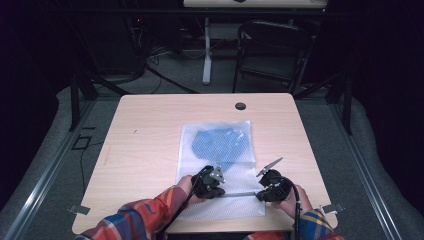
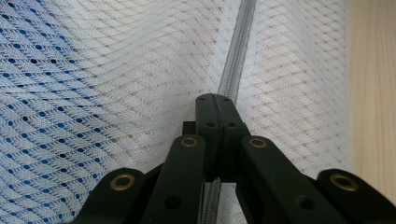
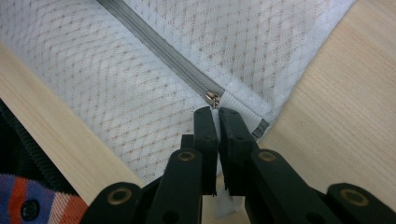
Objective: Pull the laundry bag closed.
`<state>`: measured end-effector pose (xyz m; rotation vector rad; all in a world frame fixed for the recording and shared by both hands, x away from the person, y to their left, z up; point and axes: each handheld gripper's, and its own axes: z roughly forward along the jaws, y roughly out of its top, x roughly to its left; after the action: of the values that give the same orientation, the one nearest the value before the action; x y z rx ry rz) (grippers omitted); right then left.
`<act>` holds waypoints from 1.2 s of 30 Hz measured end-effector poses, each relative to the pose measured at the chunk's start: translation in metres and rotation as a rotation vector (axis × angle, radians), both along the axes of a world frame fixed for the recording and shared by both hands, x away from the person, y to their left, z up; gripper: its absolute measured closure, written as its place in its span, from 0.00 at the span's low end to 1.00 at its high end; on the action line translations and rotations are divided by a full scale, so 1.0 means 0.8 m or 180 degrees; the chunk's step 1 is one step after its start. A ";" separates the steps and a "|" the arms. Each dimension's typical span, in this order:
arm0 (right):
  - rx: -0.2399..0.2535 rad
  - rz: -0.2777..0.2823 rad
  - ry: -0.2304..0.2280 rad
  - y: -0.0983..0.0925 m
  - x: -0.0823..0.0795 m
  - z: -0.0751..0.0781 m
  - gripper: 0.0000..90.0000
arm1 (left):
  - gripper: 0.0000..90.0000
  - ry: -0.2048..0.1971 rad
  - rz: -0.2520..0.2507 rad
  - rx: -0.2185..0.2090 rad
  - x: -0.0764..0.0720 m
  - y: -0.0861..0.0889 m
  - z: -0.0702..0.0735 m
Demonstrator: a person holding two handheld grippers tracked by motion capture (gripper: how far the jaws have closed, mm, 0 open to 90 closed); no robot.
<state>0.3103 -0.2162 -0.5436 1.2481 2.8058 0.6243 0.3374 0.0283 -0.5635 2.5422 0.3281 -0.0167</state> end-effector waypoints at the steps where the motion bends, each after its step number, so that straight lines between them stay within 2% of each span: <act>1: -0.0007 -0.0006 -0.0009 0.000 0.000 0.000 0.97 | 1.00 -0.0002 -0.0007 0.0008 0.000 0.000 0.000; 4: -0.0052 -0.0025 0.0012 -0.001 0.001 0.000 0.96 | 1.00 0.0000 -0.0005 0.0001 0.000 0.000 0.000; 14: -0.0005 -0.0152 0.0044 0.000 0.000 -0.002 0.97 | 1.00 -0.0017 -0.0008 0.0008 0.000 0.000 0.000; 15: -0.0005 -0.0152 0.0044 0.000 0.000 -0.002 0.97 | 1.00 -0.0017 -0.0008 0.0008 0.000 0.000 0.000; 16: -0.0098 -0.0090 0.0056 0.000 0.001 -0.001 0.96 | 1.00 -0.0008 -0.0004 0.0008 0.000 0.000 0.000; 20: -0.0050 -0.0153 0.0075 0.000 0.001 -0.002 0.96 | 1.00 -0.0011 -0.0009 0.0007 0.000 0.000 0.000; 24: -0.0078 -0.0167 0.0097 0.001 -0.001 -0.001 0.96 | 1.00 -0.0015 -0.0016 0.0007 0.000 0.000 0.000; 28: -0.0003 -0.0199 0.0058 0.002 -0.003 -0.004 0.96 | 1.00 -0.0020 -0.0009 0.0019 -0.001 0.000 0.001; 29: -0.0044 -0.0157 0.0051 0.001 -0.001 -0.003 0.94 | 1.00 -0.0020 -0.0009 0.0019 -0.001 0.000 0.001; 30: -0.0014 -0.0220 0.0012 0.001 -0.002 -0.005 0.92 | 1.00 -0.0025 -0.0006 0.0023 -0.001 -0.001 0.001; 33: -0.0075 -0.0125 0.0047 0.001 -0.002 -0.007 0.92 | 0.99 -0.0021 -0.0001 0.0026 -0.001 -0.001 0.001; 34: -0.0086 -0.0121 0.0018 0.002 -0.003 -0.008 0.91 | 0.99 0.0002 0.0008 0.0030 -0.001 -0.001 0.001; 36: -0.0079 -0.0114 0.0019 0.003 -0.004 -0.006 0.86 | 0.95 0.0017 0.0014 0.0038 0.000 -0.001 0.002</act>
<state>0.3071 -0.2142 -0.5482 1.2949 2.7802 0.5835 0.3376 0.0275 -0.5616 2.5537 0.3367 -0.0198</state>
